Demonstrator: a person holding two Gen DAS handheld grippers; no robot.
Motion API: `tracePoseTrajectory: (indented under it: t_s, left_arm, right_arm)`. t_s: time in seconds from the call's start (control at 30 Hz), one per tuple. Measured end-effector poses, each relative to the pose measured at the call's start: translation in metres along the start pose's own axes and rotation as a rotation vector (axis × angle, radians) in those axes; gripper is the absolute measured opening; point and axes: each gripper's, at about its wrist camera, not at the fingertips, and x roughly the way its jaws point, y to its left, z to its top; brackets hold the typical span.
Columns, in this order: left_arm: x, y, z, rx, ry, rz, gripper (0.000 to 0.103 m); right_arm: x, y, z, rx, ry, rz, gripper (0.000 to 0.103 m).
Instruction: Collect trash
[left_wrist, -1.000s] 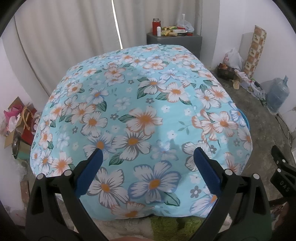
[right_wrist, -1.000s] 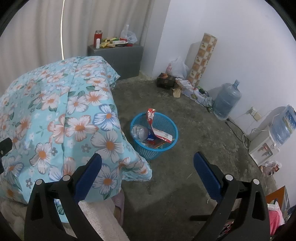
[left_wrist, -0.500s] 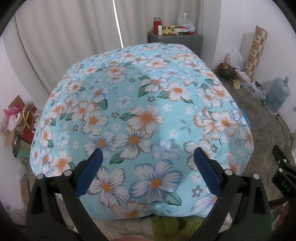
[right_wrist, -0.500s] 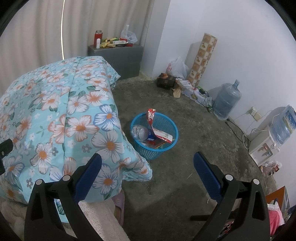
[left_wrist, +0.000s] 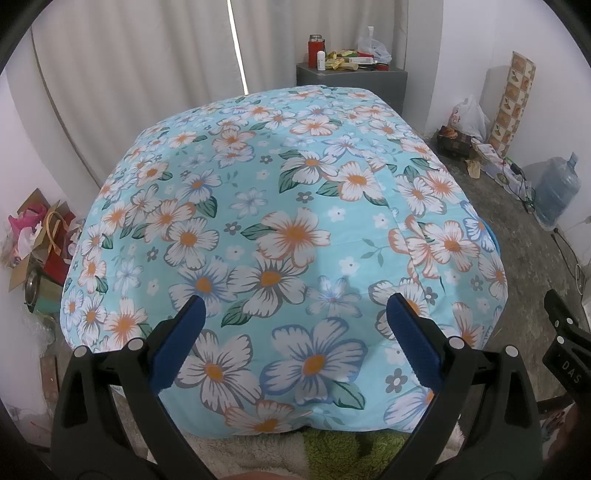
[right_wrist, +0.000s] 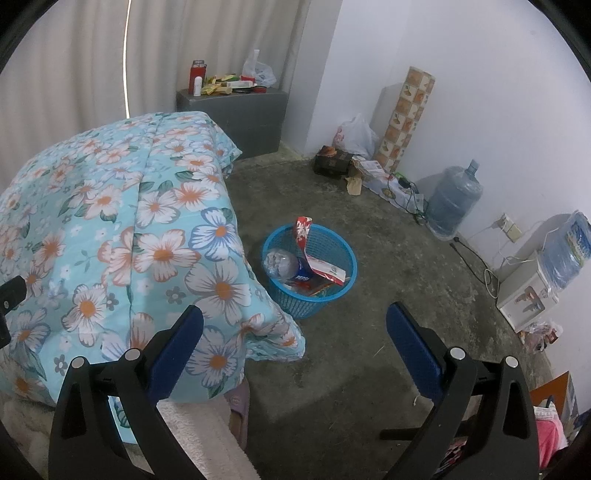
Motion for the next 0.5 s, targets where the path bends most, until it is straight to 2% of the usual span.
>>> tracePoseTrajectory:
  t_s: [0.5]
  left_arm:
    - [-0.0002, -0.0001, -0.0007, 0.002, 0.002, -0.002, 0.094]
  right_arm:
    - [-0.0008, 0.0003, -0.0001, -0.001, -0.002, 0.000, 0.096]
